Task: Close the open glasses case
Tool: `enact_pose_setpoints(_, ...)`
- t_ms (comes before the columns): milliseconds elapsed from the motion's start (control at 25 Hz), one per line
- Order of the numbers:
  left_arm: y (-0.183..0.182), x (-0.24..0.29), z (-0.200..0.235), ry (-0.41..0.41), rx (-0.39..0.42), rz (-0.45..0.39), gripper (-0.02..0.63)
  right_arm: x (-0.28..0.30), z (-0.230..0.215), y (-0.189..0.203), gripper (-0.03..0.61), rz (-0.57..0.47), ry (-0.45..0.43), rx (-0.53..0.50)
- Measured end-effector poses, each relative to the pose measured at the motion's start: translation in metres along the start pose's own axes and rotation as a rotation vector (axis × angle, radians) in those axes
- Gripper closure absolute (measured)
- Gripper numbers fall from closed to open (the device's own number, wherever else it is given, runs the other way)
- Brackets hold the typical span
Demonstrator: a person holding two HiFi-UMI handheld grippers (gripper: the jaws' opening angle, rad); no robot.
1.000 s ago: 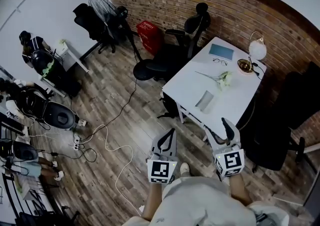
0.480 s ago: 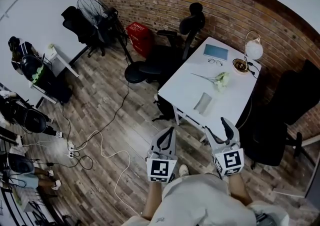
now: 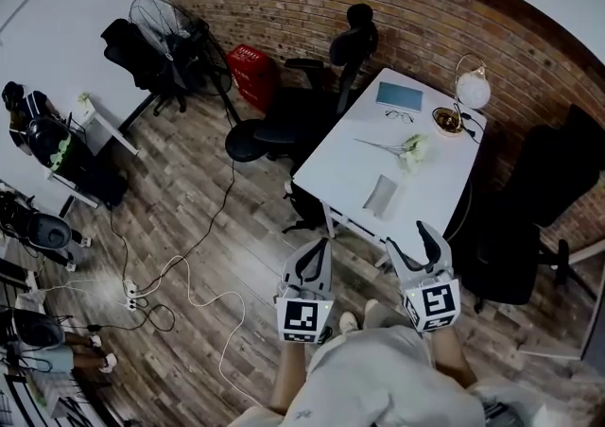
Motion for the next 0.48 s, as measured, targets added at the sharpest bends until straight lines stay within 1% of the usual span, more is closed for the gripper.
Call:
enact_pose_setpoints(240,-0.002,0.015,-0.002,0.026,0.012,-0.001,0.611,0.005,-0.009,0.006,0.298,0.008,0.020,0.008)
enact_pose_setpoints(480,-0.008,0.029,0.008,0.023,0.021,0.001,0.611,0.022,-0.016,-0.003,0.298,-0.007,0.016,0.006)
Point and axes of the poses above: the fingertips, and each gripper's own axes: x forward along the fingers, z to its left, y out of its underside, the point moved 2 cm from there along -x, backward along the fingers, and after that the axes turned 9 degrees about z, right-handed, at the moved point
